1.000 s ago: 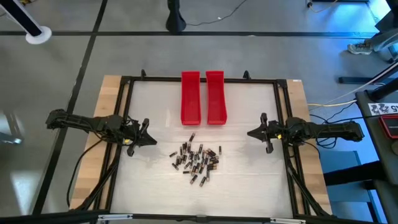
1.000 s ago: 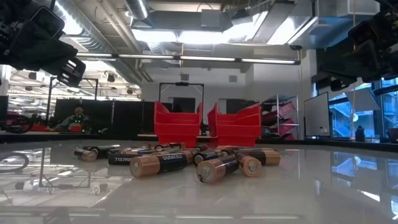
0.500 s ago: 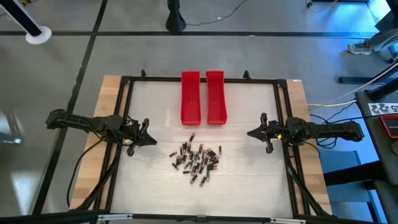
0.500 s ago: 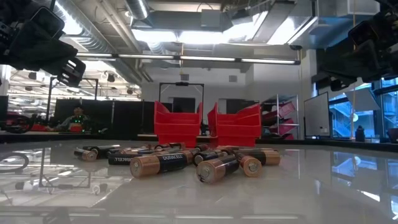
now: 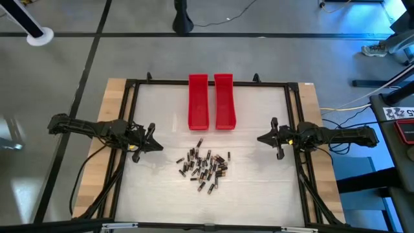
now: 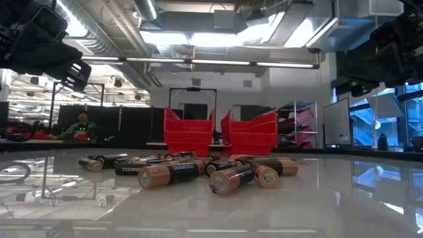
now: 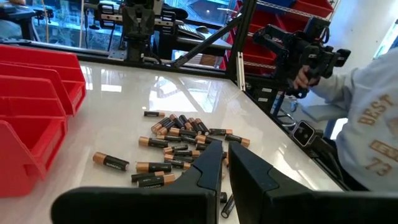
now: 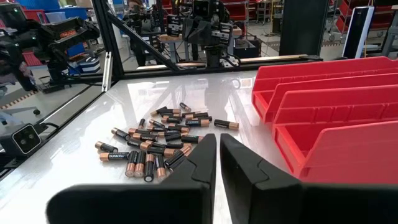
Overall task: Sort batteries
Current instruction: Put the large black battery into the left red bin
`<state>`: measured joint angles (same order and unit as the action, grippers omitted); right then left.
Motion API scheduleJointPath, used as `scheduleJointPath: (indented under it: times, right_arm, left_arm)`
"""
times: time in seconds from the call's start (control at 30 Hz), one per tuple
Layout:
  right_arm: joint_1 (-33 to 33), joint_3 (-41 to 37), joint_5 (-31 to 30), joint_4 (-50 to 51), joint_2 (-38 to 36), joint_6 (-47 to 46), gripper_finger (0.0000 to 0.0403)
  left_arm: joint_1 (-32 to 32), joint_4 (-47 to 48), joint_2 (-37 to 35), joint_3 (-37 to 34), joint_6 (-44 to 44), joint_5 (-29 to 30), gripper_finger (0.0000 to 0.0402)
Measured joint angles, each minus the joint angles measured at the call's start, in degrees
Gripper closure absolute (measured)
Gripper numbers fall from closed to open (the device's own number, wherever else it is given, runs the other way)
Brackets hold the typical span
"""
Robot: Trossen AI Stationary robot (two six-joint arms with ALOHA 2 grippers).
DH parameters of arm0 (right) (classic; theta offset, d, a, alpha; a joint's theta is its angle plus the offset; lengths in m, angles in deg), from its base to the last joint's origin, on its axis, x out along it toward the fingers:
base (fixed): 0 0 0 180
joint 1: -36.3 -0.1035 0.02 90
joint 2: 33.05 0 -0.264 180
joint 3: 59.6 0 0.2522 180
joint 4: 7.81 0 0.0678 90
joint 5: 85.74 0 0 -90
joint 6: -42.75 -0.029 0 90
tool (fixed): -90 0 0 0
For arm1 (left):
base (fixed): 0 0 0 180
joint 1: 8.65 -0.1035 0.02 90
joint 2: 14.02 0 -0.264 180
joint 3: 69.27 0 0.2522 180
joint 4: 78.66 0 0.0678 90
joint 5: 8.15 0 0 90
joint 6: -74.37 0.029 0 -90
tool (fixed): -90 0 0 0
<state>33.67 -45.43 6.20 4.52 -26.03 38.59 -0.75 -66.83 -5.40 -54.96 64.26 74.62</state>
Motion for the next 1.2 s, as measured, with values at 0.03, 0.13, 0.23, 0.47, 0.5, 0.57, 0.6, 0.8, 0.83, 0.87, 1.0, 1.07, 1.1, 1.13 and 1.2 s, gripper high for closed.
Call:
scheduleJointPath:
  times: [0.03, 0.13, 0.23, 0.47, 0.5, 0.57, 0.6, 0.8, 0.83, 0.87, 1.0, 1.07, 1.1, 1.13, 1.2]
  right_arm:
    - [0.0, 0.0, 0.0, 0.0, 0.0, 0.0, 0.0377]
    - [0.0, 0.0, 0.0, 0.0, 0.0, 0.0, 0.0377]
    - [0.0, 0.0, 0.0, 0.0, 0.0, 0.0, 0.0377]
    - [0.0, 0.0, 0.0, 0.0, 0.0, 0.0, 0.0377]
    - [0.0, 0.0, 0.0, 0.0, 0.0, 0.0, 0.0377]
    - [0.0, 0.0, 0.0, 0.0, 0.0, 0.0, 0.0377]
    - [0.0, 0.0, 0.0, 0.0, 0.0, 0.0, 0.0377]
    - [0.0, 0.0, 0.0, -0.2, 0.0, -0.3, 0.0377]
    - [0.0, 0.0, 0.0, -0.6, 0.0, -0.3, 0.0377]
    - [0.0, 0.0, 0.0, -1.0, 0.0, -0.6, 0.0377]
    - [0.0, 0.6, 0.0, -2.0, 0.0, -3.8, 0.0377]
    - [0.0, 1.3, 0.0, -1.5, 0.0, -4.6, 0.0377]
    - [0.0, 1.8, 0.0, -1.8, 0.0, -4.6, 0.0377]
    - [0.0, 2.3, 0.0, -2.1, 0.0, -4.6, 0.0377]
    - [0.0, 3.3, -0.7, -2.0, 0.0, -4.6, 0.0377]
  left_arm:
    - [0.0, 0.0, 0.0, 0.0, 0.0, 0.0, 0.0382]
    - [0.0, -0.1, 0.0, 0.0, -0.7, 0.0, 0.0382]
    - [0.0, -0.3, 0.0, 0.0, -4.4, -0.1, 0.0382]
    - [0.0, -3.5, 0.0, 0.0, -14.4, 0.8, 0.0382]
    - [0.0, -4.5, 0.0, 0.0, -15.8, 1.0, 0.0382]
    - [0.0, -6.2, 0.0, 0.0, -16.6, 1.5, 0.0382]
    - [0.0, -7.0, 0.0, 0.0, -16.6, 2.1, 0.0382]
    - [-0.1, -10.4, 0.0, 0.0, -20.4, 9.9, 0.0382]
    - [-0.1, -11.3, 0.0, 0.0, -21.1, 10.3, 0.0382]
    - [-0.1, -11.4, 0.0, 0.1, -21.2, 10.4, 0.0382]
    - [-0.1, -11.3, 0.4, 1.1, -20.6, 10.4, 0.0382]
    - [-0.1, -11.2, 1.1, 1.4, -19.6, 10.4, 0.0382]
    - [-0.1, -11.1, 1.6, 1.4, -19.5, 10.5, 0.0382]
    - [-0.1, -11.0, 2.2, 1.6, -19.5, 10.5, 0.0382]
    - [-0.1, -11.0, 3.6, 2.4, -18.8, 10.5, 0.0382]
